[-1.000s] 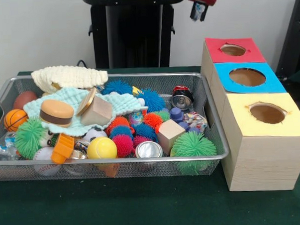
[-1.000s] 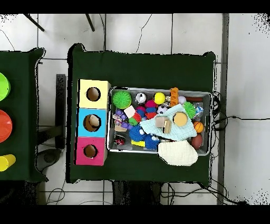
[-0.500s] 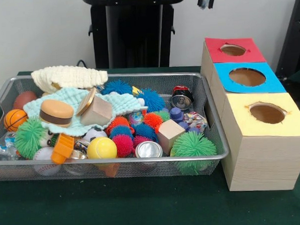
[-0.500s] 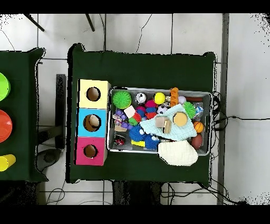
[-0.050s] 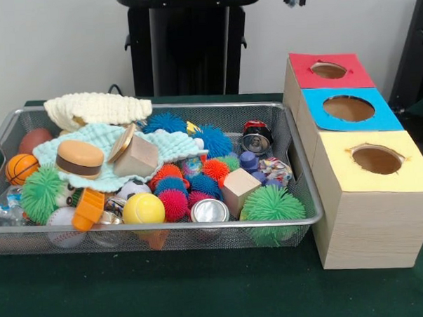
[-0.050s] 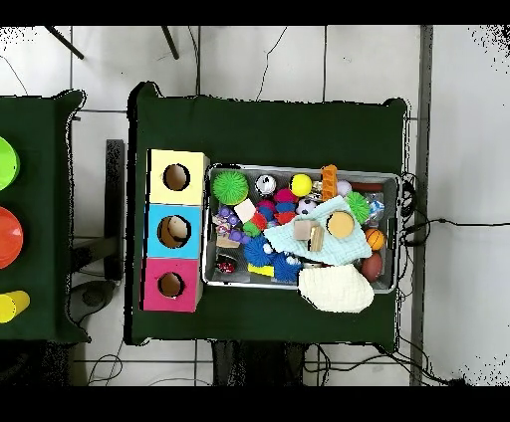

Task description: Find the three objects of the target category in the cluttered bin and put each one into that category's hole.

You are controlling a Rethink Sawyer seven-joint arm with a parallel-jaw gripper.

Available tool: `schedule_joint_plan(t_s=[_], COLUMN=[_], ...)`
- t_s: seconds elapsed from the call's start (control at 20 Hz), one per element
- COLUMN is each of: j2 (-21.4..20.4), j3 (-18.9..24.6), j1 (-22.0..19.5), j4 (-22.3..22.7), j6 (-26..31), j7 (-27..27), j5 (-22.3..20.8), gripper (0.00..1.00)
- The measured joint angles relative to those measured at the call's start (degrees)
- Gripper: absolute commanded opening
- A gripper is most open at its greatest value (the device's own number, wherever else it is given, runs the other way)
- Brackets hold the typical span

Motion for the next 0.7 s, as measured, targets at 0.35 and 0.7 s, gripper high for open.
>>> schedule_joint_plan(t_s=[0.35,0.7], j2=[0.1,1.0], j3=[0.9,1.2], j1=[-0.7,-3.4], j4=[0.1,-1.0], j6=[0.1,0.7], j7=[0.0,0.0], j5=[-0.6,-3.2], gripper=[0.00,0.00])
